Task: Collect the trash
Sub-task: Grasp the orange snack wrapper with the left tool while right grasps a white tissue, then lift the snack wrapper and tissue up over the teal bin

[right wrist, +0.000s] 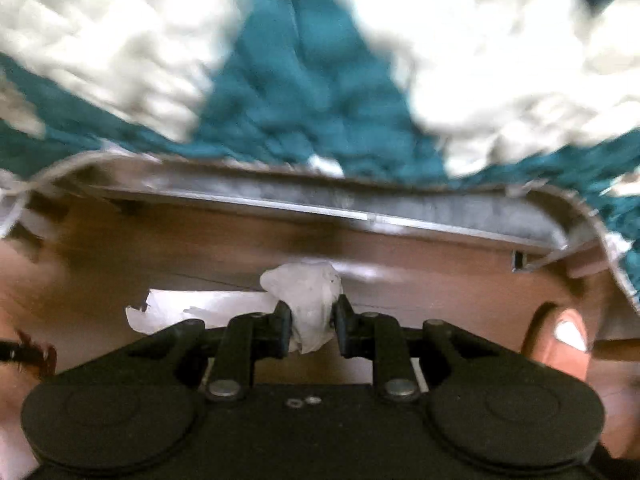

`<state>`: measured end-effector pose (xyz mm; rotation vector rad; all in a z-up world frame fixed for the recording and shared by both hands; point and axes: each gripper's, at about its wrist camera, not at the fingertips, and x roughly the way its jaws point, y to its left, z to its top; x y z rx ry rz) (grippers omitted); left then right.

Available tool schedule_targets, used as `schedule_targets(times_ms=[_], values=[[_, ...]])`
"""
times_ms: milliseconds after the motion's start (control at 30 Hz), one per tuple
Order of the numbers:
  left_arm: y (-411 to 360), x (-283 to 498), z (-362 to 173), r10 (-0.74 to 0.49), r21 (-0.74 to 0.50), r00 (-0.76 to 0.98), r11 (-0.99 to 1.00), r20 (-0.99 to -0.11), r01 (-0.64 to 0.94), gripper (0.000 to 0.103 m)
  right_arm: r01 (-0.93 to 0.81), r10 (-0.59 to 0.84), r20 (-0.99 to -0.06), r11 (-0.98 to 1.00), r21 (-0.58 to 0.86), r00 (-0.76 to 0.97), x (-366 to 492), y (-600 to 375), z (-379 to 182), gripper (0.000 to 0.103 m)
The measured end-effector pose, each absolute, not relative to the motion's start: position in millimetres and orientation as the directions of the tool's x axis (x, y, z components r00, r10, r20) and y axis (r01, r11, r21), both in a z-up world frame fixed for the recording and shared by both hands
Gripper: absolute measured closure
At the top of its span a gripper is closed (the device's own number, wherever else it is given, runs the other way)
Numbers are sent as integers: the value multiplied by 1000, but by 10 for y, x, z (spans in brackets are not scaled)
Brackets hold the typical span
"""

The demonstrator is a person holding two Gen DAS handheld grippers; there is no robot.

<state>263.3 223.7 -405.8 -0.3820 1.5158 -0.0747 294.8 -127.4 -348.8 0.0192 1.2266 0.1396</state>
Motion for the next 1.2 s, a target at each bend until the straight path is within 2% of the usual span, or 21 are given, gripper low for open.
schedule_targets(times_ms=[300,500,767,1200], values=[[2377,2542,-2657,-234,-291,297,943,-926,-162,61,-173,226,-846,972,160,482,2456,-1240,-2164,82],[2359,2434,-1774,-200,-290,435,945,-878,-149,61,-230,252,-778,963,142,576,2154,-1250,-1337,82],[2078,2145,-794,-172,-293,575,948,-800,-124,61,-281,284,-685,952,119,671,1699,-1397,-594,82],[1334,1969,402,-158,-266,728,963,-668,-35,61,-290,292,-508,953,86,810,1385,-1734,426,82]])
